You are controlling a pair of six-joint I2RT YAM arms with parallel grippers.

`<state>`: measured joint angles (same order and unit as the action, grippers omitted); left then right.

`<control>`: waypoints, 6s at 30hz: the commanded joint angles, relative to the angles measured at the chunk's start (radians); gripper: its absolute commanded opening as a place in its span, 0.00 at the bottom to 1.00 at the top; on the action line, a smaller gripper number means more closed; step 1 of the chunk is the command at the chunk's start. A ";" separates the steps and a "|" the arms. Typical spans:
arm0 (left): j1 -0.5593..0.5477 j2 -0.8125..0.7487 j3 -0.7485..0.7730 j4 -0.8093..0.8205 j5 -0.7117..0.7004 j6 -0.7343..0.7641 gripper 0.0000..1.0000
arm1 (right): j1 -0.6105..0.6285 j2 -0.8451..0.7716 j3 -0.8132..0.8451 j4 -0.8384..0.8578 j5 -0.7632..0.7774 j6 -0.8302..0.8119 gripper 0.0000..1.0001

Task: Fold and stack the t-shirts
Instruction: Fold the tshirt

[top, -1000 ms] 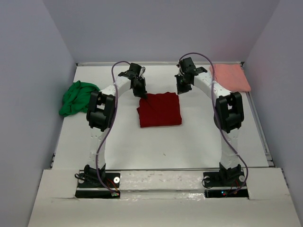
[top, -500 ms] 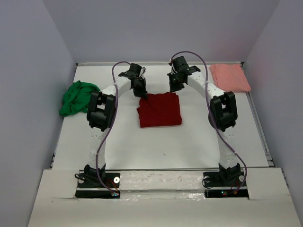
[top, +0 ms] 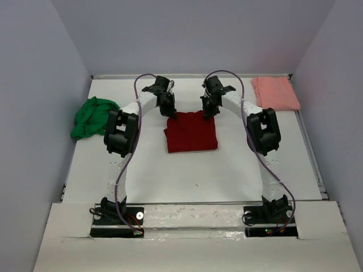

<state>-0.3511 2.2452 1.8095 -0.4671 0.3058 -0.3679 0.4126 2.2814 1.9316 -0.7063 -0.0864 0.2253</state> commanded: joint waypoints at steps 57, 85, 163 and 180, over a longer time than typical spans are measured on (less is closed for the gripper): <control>0.015 -0.104 -0.056 -0.016 -0.158 -0.012 0.08 | -0.054 -0.013 -0.016 -0.059 0.353 0.077 0.00; -0.046 -0.276 -0.122 0.008 -0.155 -0.052 0.00 | -0.024 -0.576 -0.488 0.021 0.148 0.086 0.00; -0.100 -0.300 -0.061 -0.094 -0.422 -0.068 0.00 | 0.241 -0.682 -0.542 -0.035 0.332 0.152 0.80; -0.164 -0.343 -0.157 -0.044 -0.175 -0.054 0.00 | -0.086 -0.520 -0.524 0.137 -0.041 -0.012 0.85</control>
<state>-0.4911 1.9484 1.6531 -0.5354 0.0784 -0.4335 0.3588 1.7695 1.3754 -0.6456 0.0078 0.3061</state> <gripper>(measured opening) 0.014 0.843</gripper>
